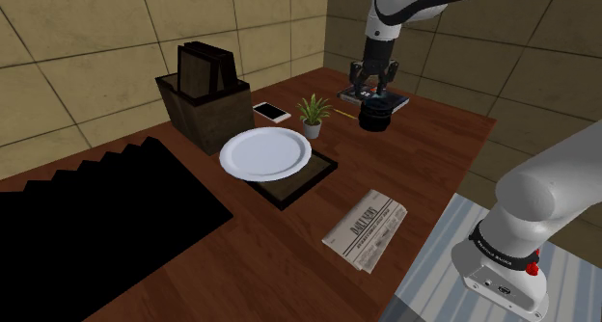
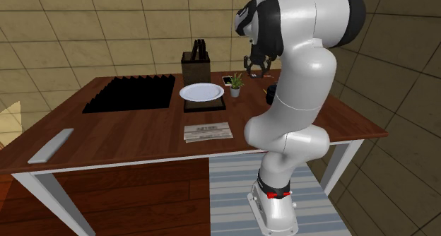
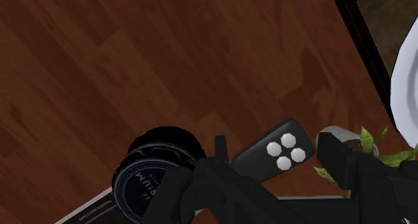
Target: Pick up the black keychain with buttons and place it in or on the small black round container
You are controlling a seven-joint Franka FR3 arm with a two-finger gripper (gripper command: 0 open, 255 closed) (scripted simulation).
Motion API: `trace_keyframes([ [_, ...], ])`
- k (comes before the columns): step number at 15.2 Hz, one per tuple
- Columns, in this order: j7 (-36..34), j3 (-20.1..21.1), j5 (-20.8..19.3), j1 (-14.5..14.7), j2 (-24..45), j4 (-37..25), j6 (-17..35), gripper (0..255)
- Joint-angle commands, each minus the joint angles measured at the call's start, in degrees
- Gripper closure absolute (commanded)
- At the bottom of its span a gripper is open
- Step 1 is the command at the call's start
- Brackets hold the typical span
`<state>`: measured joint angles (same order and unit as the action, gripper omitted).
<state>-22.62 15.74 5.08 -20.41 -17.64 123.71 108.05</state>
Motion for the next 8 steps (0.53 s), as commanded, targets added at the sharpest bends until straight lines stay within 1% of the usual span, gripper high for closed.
trace_keyframes([
  [1,2.49,-1.64,-0.94,-1.27,1.94,-1.74,0.03,255],
  [8,9.75,-6.26,-3.45,-5.07,10.29,-10.5,-0.73,255],
])
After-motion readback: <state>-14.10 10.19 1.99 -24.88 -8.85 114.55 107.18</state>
